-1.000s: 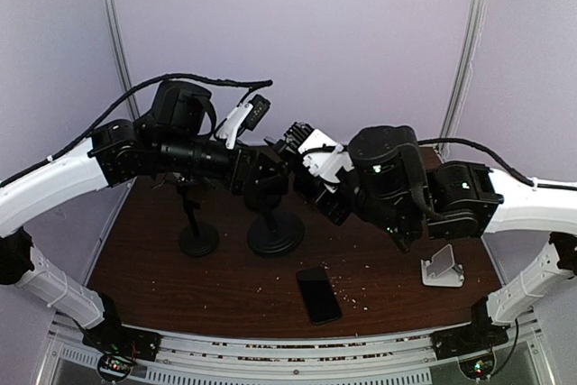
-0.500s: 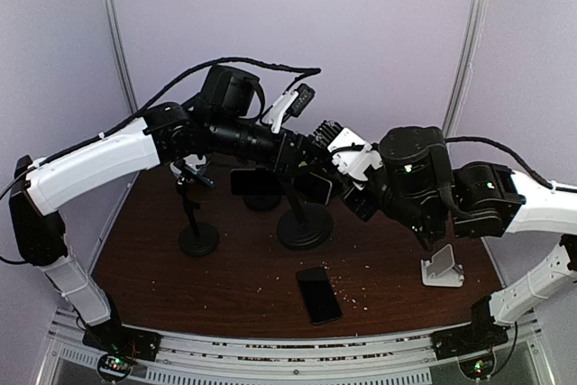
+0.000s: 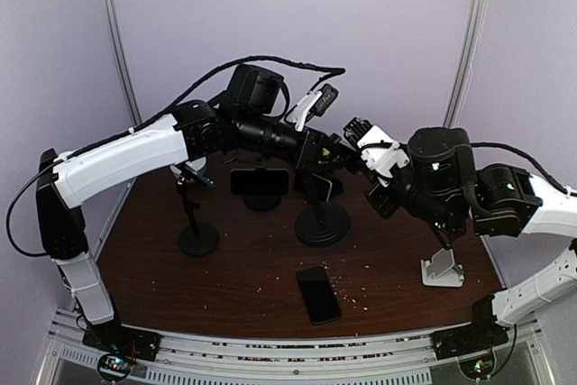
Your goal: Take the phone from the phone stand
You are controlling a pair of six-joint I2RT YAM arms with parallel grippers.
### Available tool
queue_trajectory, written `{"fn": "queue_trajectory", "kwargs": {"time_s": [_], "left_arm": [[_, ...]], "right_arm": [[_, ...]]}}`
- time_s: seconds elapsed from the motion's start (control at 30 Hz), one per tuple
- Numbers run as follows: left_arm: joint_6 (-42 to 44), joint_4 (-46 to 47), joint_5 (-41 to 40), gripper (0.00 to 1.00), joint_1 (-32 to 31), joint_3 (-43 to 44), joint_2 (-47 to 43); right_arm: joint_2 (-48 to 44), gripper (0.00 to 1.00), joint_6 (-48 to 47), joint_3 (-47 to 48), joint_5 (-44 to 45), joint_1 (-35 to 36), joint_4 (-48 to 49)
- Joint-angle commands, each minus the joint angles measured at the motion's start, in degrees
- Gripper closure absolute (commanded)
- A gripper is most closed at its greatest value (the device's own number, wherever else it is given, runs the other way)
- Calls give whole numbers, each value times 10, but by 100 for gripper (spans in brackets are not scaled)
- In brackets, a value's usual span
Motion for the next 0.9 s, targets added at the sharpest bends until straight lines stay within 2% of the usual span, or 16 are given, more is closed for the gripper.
{"fn": "queue_trajectory", "kwargs": {"time_s": [0.0,0.13,0.37,0.73,0.87], "left_arm": [[1,52,13,94,8,41,20],[-23,46,24,100,9,44,26],[-63,61,58,100,14,40,21],[-39,50,4,100,22,22,-6],[-39,42,-19,100,22,23,-14]], "right_arm": [[-41,100,35,-8,-26,4,57],[-56,100,55,-19,-52,5,37],[-75,100,98,-34,-74,5,29],[-85,100,45,-75,-94,3,89],[-87,100,16,-70,-140,-14,94]]}}
